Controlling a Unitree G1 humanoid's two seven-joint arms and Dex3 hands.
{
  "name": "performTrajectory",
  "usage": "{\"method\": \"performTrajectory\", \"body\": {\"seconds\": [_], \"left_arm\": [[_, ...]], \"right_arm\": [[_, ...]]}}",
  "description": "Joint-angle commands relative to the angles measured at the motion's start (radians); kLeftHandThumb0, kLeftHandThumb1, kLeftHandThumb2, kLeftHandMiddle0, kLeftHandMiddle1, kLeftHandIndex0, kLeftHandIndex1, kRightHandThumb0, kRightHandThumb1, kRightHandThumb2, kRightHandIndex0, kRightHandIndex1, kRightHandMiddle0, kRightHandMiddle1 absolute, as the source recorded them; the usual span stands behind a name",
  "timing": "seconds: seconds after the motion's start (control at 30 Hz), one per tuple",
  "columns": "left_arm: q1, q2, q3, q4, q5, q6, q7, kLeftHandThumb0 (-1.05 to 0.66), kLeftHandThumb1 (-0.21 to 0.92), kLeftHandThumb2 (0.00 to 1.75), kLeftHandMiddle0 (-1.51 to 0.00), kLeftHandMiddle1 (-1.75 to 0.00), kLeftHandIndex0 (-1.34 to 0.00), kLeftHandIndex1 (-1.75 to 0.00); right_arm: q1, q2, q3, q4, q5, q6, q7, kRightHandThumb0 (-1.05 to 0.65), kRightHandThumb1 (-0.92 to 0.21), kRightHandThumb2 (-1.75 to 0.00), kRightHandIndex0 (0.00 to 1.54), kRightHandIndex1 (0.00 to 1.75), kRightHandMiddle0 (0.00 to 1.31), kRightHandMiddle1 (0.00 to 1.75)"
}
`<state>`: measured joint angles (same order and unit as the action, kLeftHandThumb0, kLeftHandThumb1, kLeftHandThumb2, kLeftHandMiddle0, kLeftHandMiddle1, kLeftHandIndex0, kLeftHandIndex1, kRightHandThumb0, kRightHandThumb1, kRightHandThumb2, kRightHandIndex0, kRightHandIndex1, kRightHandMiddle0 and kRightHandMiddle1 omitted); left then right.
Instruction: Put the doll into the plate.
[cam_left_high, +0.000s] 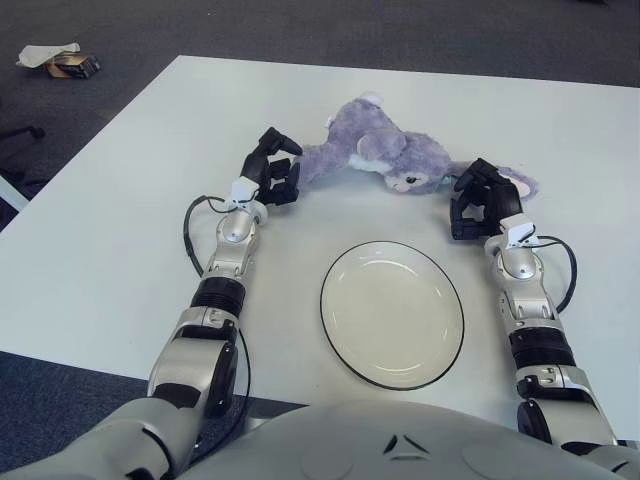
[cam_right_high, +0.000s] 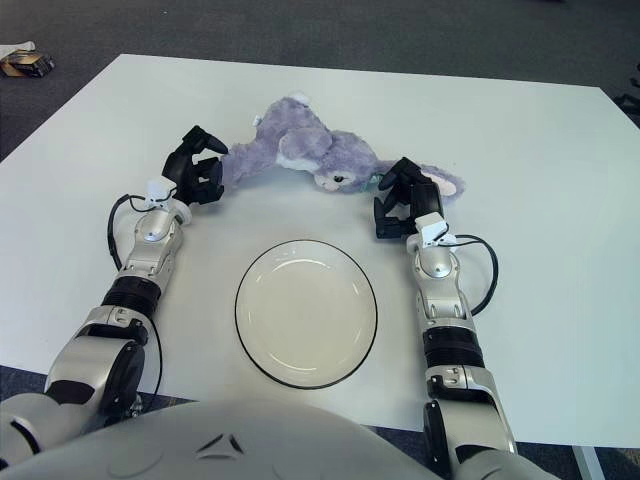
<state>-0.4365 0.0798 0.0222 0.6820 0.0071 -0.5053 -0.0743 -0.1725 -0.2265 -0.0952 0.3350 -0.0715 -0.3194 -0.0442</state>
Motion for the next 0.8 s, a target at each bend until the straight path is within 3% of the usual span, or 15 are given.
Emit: {"method": "performTrajectory", "body": {"seconds": [0.0,0.37,0.77], "left_arm": [[0.133,-0.011,-0.008,0.086,0.015,0.008,0.004,-0.4,0.57,1.0,-1.07,-1.75,-0.41,-1.75],[0.137,-0.014,-0.012,0.081,0.025,0.002,0.015,-0.41,0.56,1.01,-1.07,-1.75,-0.42,-1.75],[0.133,-0.016,-0.013,0.083,0.017,0.011,0.003,-0.41,0.56,1.01,-1.04,-1.75,-0.42,-1.75]], "right_arm": [[0.085,0.018,0.005,0.06,-0.007,0.005,-0.001,-0.01,-0.04,-1.63,0.84,1.75,0.6,1.7],[0.088,0.014,0.006,0.066,-0.024,-0.019,-0.019,-0.01,-0.03,-1.63,0.84,1.75,0.61,1.68],[0.088,0.006,0.017,0.101,-0.098,-0.153,-0.11,-0.01,-0.09,-1.58,0.81,1.75,0.55,1.71]]}}
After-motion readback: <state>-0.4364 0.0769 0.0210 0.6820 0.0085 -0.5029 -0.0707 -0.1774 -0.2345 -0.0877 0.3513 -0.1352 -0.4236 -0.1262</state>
